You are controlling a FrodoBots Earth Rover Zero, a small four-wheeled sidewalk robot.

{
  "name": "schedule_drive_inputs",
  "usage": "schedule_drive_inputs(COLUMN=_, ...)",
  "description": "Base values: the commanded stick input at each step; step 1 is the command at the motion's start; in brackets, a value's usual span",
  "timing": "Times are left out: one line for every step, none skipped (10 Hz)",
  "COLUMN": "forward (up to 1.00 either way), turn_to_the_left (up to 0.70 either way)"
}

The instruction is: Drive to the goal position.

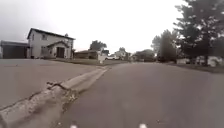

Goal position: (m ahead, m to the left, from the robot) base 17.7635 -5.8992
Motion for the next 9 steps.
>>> schedule_drive_inputs(forward=1.0, turn_to_the_left=0.0)
schedule_drive_inputs(forward=1.0, turn_to_the_left=0.0)
schedule_drive_inputs(forward=1.0, turn_to_the_left=0.0)
schedule_drive_inputs(forward=1.0, turn_to_the_left=-0.01)
schedule_drive_inputs(forward=1.0, turn_to_the_left=-0.14)
schedule_drive_inputs(forward=1.0, turn_to_the_left=-0.38)
schedule_drive_inputs(forward=1.0, turn_to_the_left=-0.23)
schedule_drive_inputs(forward=1.0, turn_to_the_left=0.0)
schedule_drive_inputs(forward=1.0, turn_to_the_left=0.0)
